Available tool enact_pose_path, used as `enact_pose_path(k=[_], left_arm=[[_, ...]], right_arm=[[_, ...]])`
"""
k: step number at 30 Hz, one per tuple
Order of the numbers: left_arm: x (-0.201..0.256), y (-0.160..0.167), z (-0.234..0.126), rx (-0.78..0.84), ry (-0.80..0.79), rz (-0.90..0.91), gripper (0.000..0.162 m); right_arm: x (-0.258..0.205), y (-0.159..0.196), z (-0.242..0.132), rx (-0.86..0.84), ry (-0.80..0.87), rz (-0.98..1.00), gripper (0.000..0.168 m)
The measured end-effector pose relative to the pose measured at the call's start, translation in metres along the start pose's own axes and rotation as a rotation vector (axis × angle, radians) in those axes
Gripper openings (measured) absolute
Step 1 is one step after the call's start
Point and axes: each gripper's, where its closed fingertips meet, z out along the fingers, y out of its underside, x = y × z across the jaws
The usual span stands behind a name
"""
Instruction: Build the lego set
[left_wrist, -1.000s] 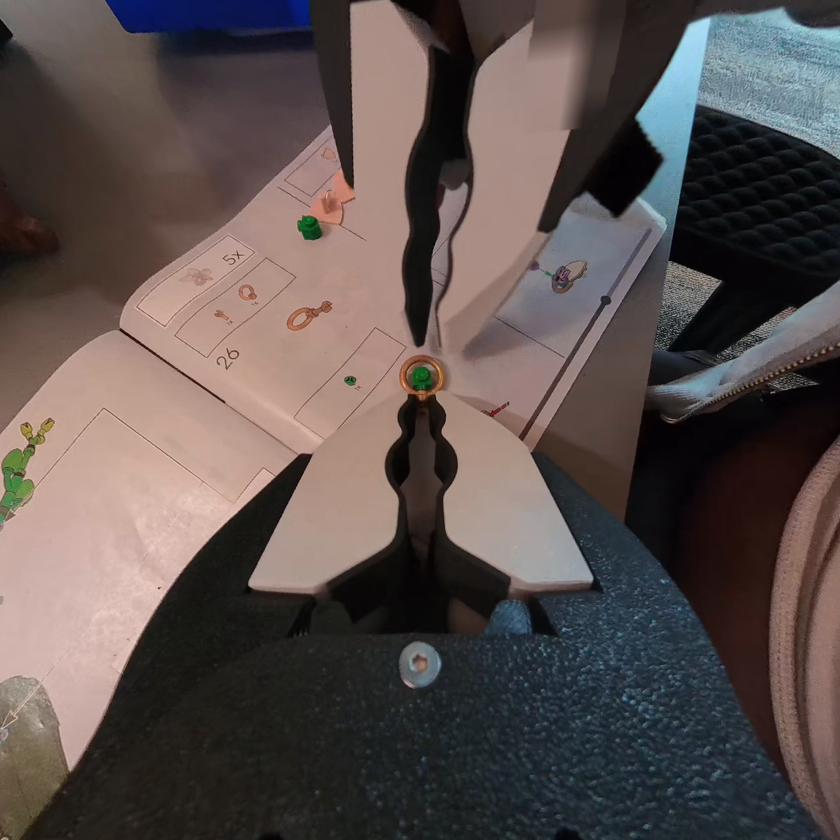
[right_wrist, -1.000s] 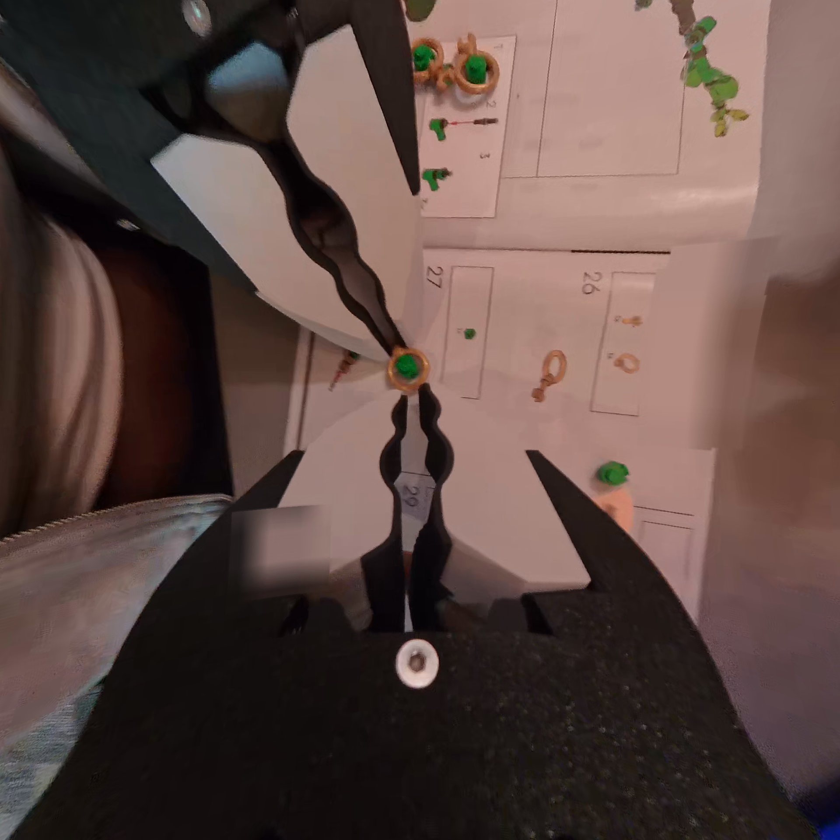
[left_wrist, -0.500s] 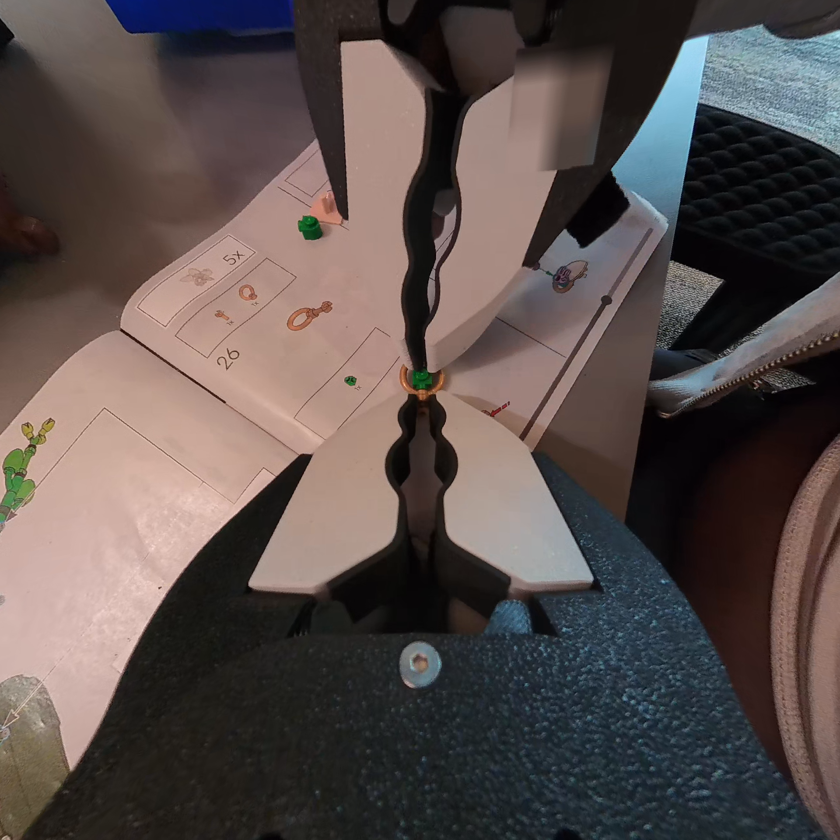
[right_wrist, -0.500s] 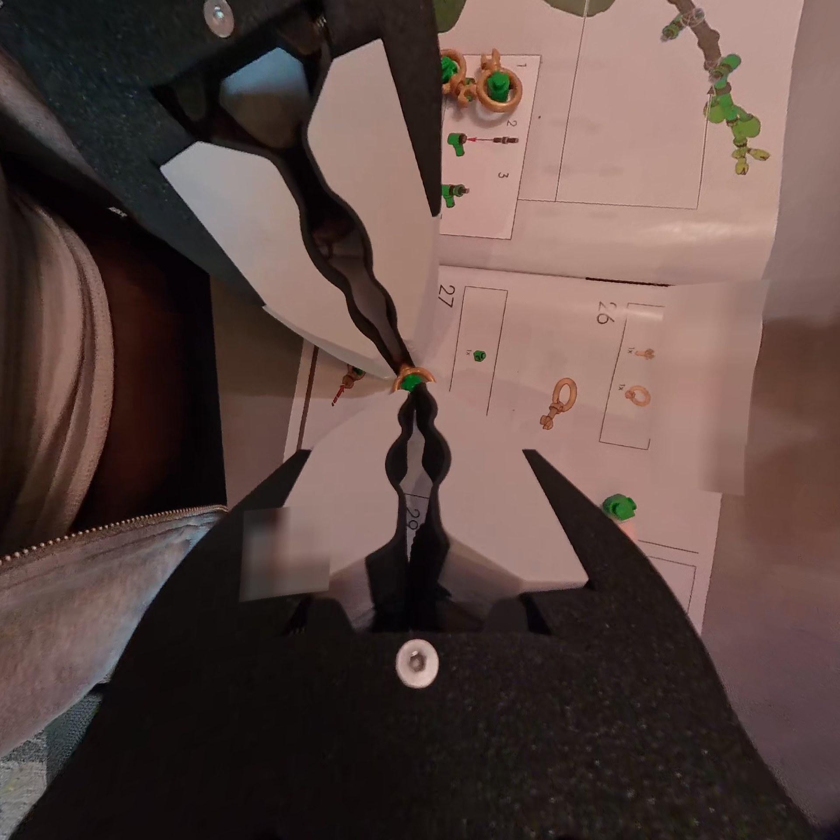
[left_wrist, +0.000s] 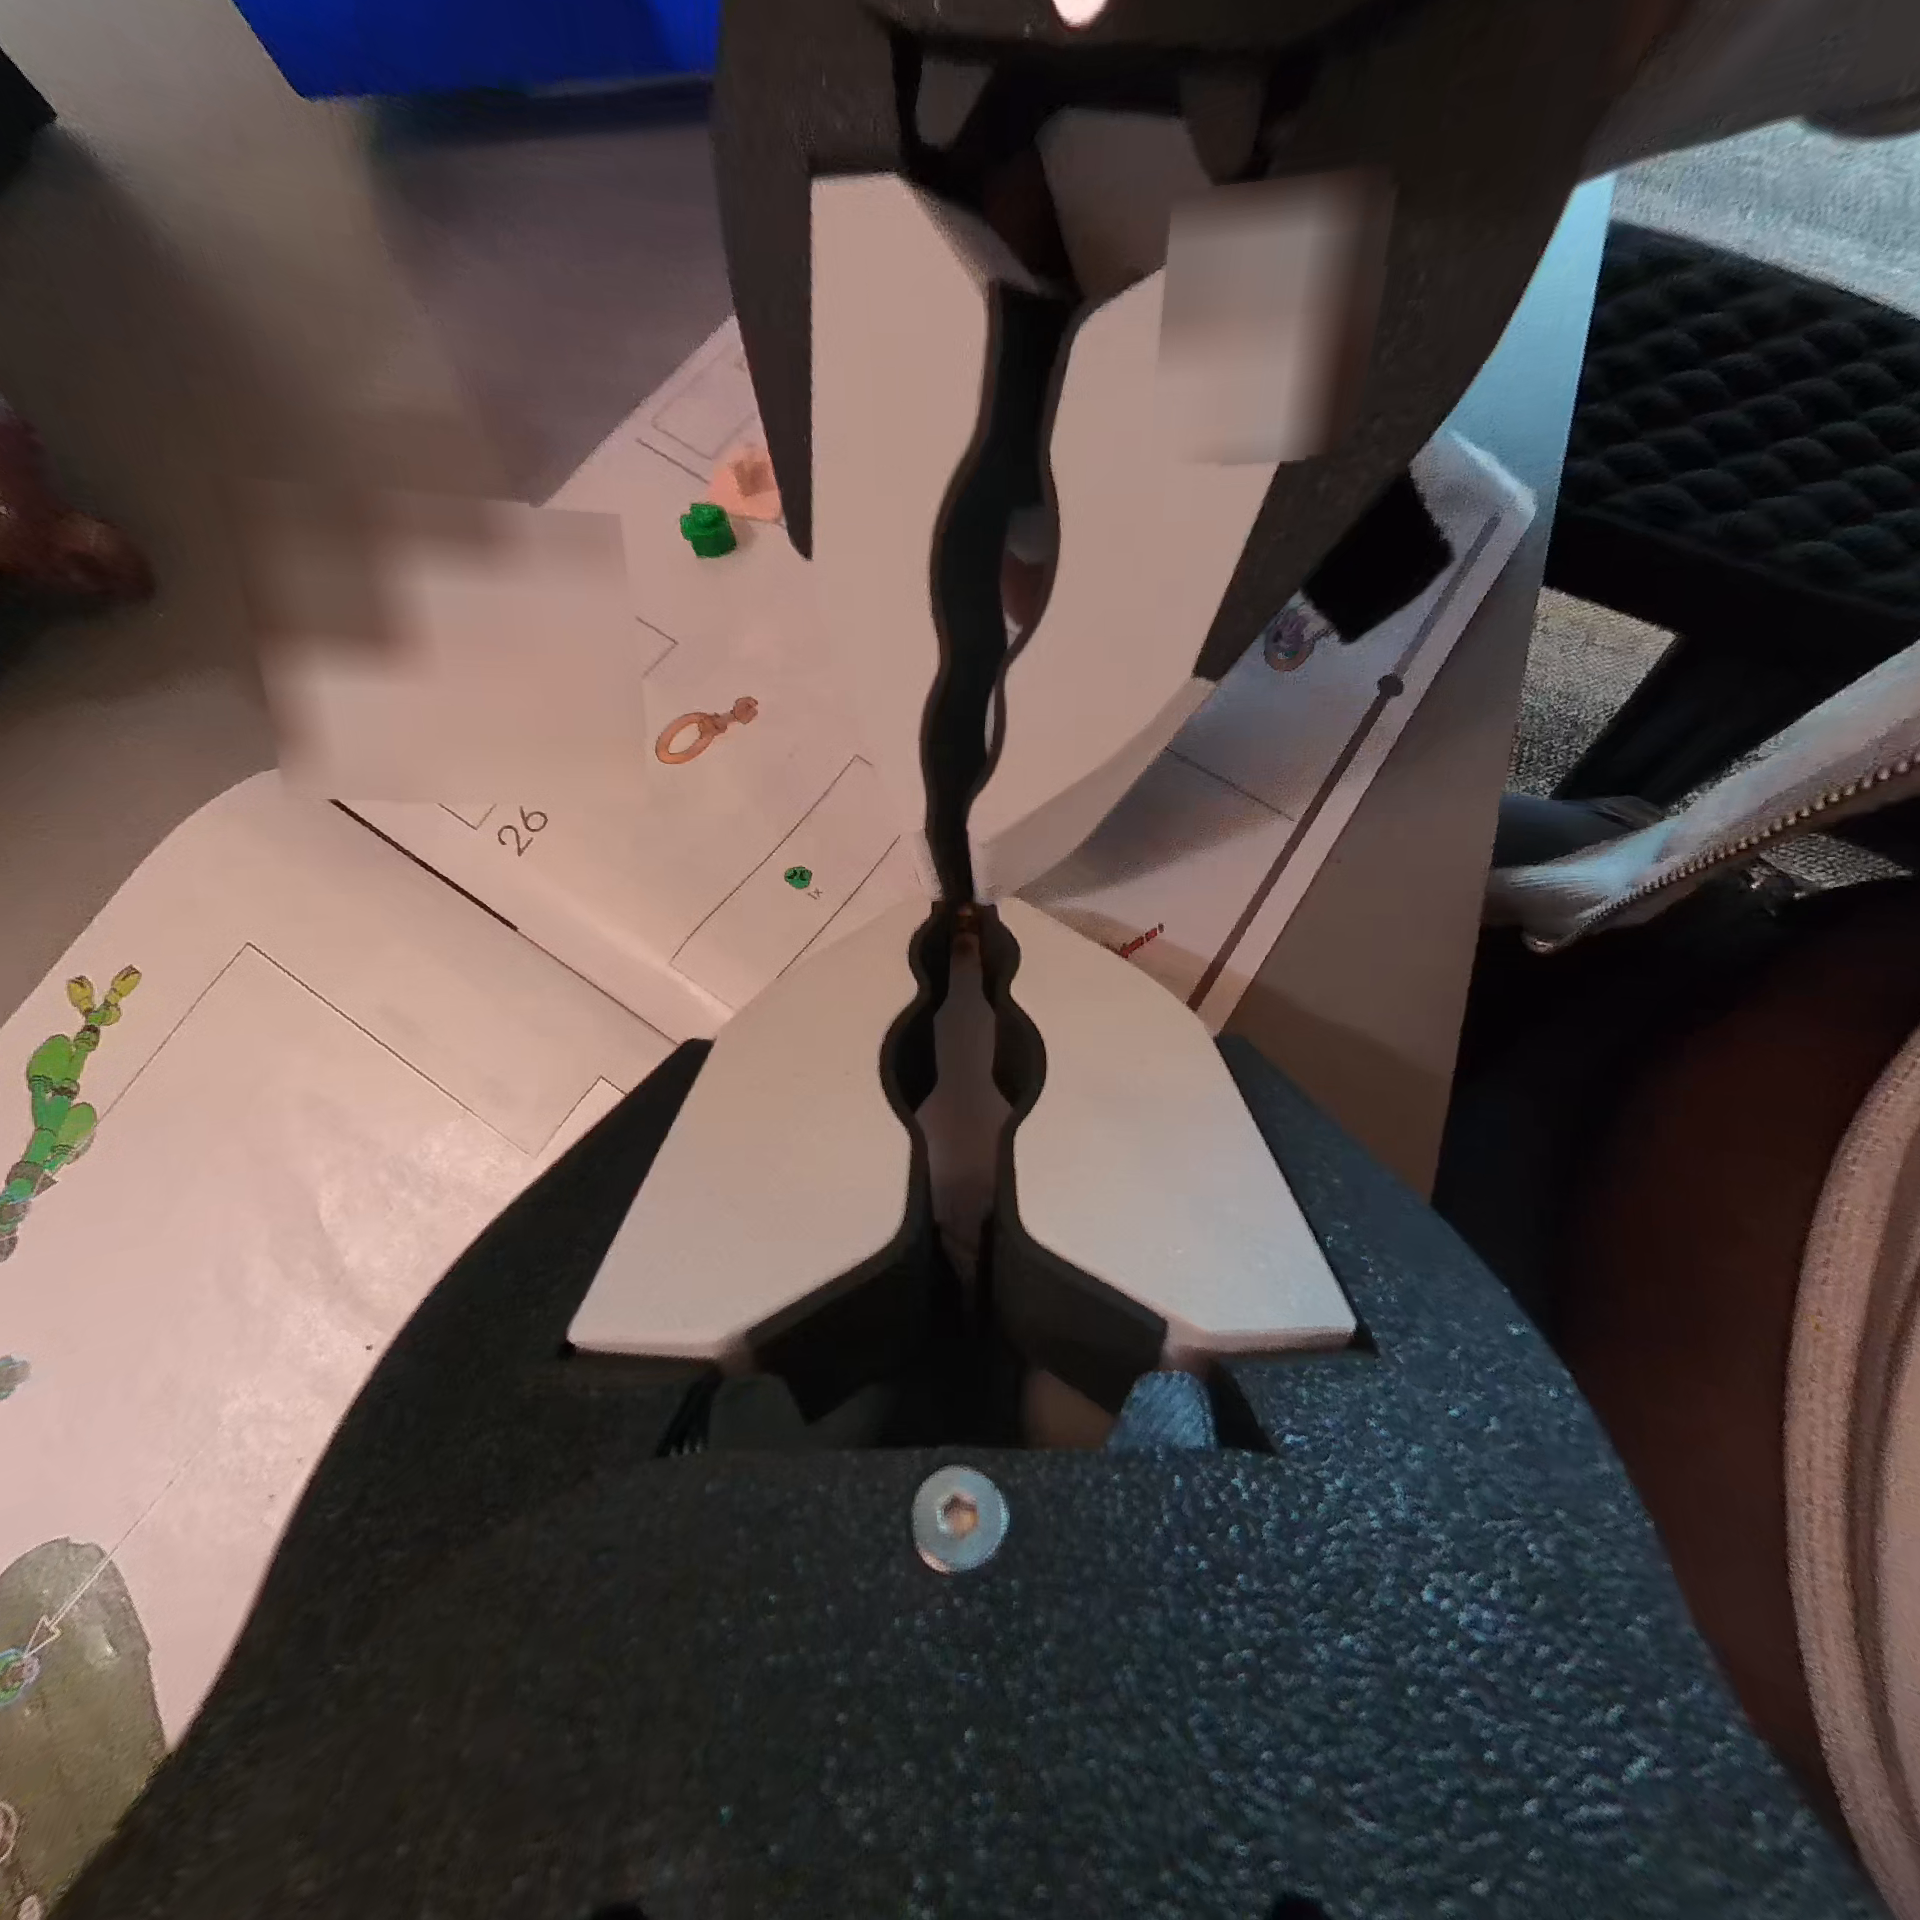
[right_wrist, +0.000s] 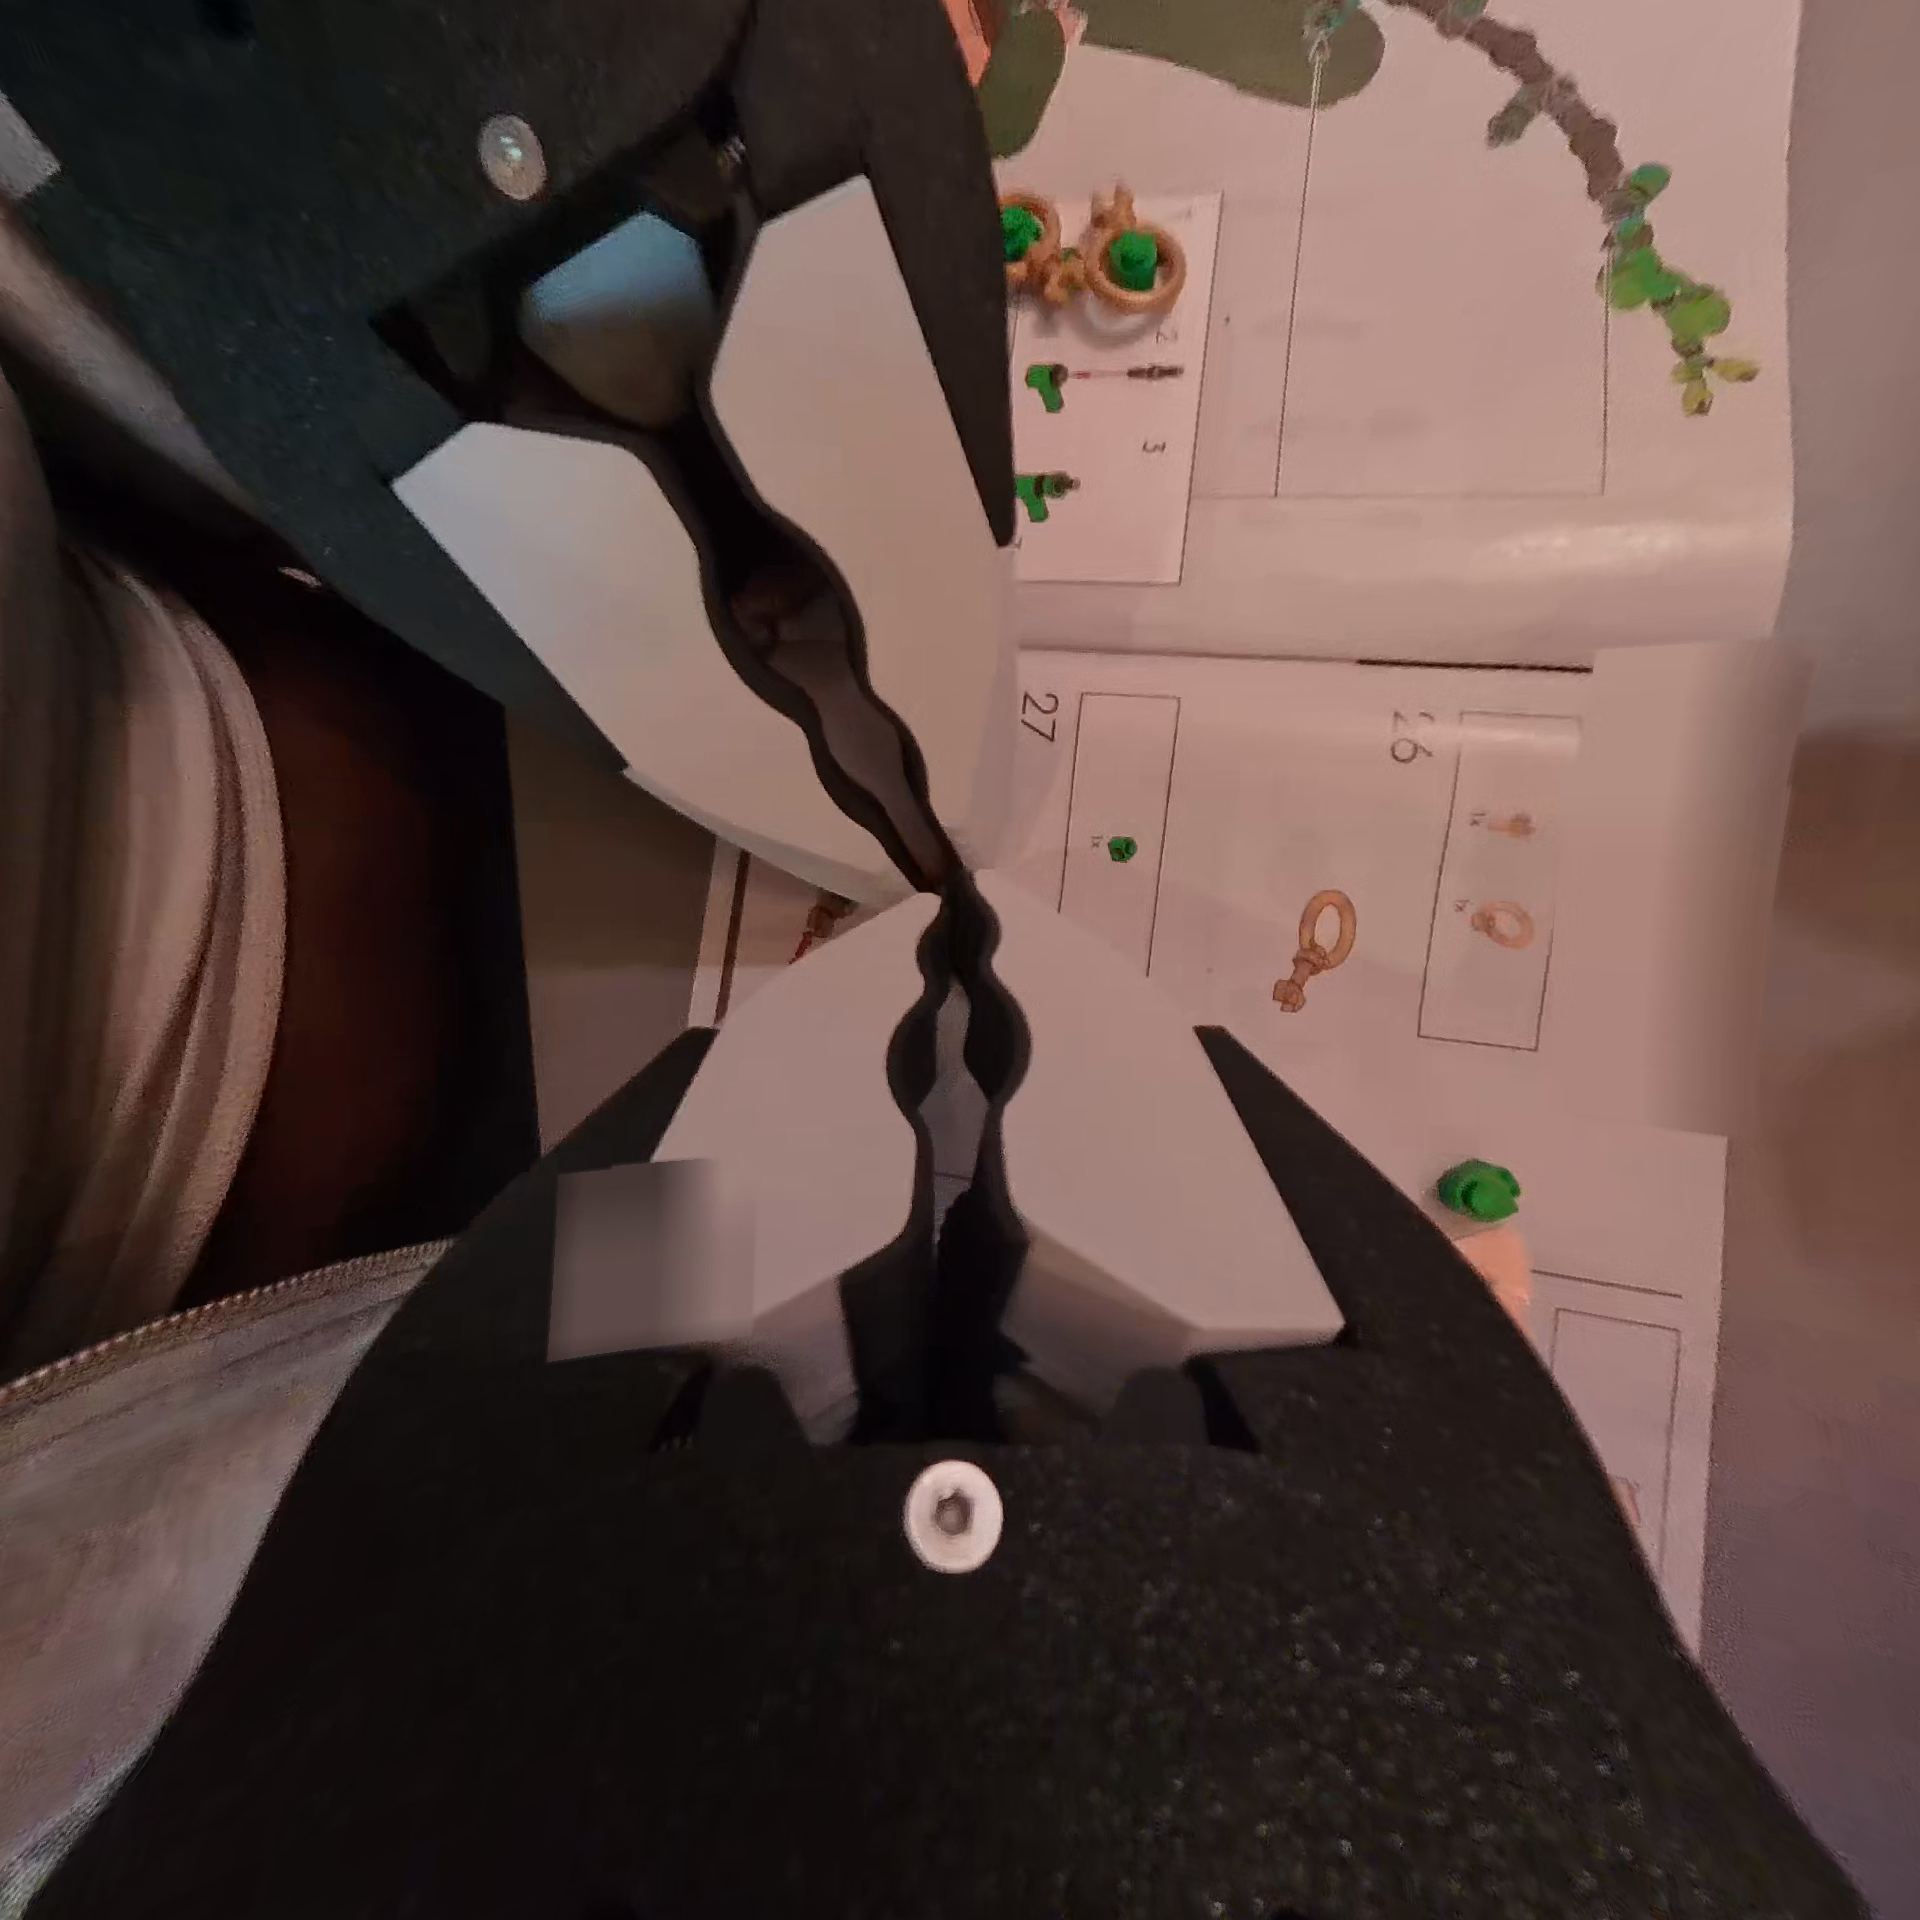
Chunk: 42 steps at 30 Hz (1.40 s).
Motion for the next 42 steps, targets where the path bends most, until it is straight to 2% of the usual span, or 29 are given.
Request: enact_pose_path(k=[2,4,5,6,9,10,14,20,23,29,33,36,42], left_arm=[[0.002,-0.001,0.001,-0.001,-0.007,0.018,0.005],[0.001,-0.001,0.001,-0.004,0.017,-0.009,0.006],[0.002,-0.001,0.002,-0.006,0.039,-0.024,0.007],[0.003,-0.001,0.002,-0.005,0.060,-0.032,0.011],[0.003,-0.002,0.002,0.004,0.073,-0.039,0.023],[0.003,-0.003,0.001,0.008,0.074,-0.035,0.027],[0.002,0.000,-0.010,-0.004,0.042,0.003,0.028],[0.002,0.002,-0.011,0.001,0.015,0.023,0.017],[0.002,0.001,-0.007,0.011,0.027,0.007,0.016],[0.000,0.000,-0.007,0.021,0.037,-0.024,0.017],[-0.019,-0.003,-0.037,0.083,-0.053,-0.051,0.019],[-0.043,-0.002,-0.081,0.198,-0.160,-0.107,0.019],[-0.087,0.025,-0.168,0.414,-0.436,-0.224,0.023]], right_arm=[[0.007,0.006,-0.014,-0.080,0.041,0.012,0.000],[0.011,-0.010,-0.034,0.068,0.046,0.027,0.010],[0.007,-0.016,-0.042,0.138,0.011,0.051,0.024],[0.005,-0.016,-0.045,0.145,-0.012,0.068,0.027],[0.000,0.006,-0.033,0.005,-0.009,-0.003,0.031],[0.000,0.011,-0.028,-0.022,0.000,-0.033,0.031],[0.005,0.018,-0.015,-0.053,0.038,-0.153,0.031],[0.007,0.012,-0.011,-0.090,0.023,-0.371,0.033],[0.007,0.007,-0.010,-0.118,0.000,-0.475,0.028],[0.005,0.005,-0.001,-0.166,-0.057,-0.543,0.022],[0.006,0.007,0.000,-0.182,-0.086,-0.520,0.019],[0.009,0.001,-0.001,-0.159,-0.084,-0.487,0.018],[0.029,-0.071,0.002,0.009,0.012,-0.394,0.019]])
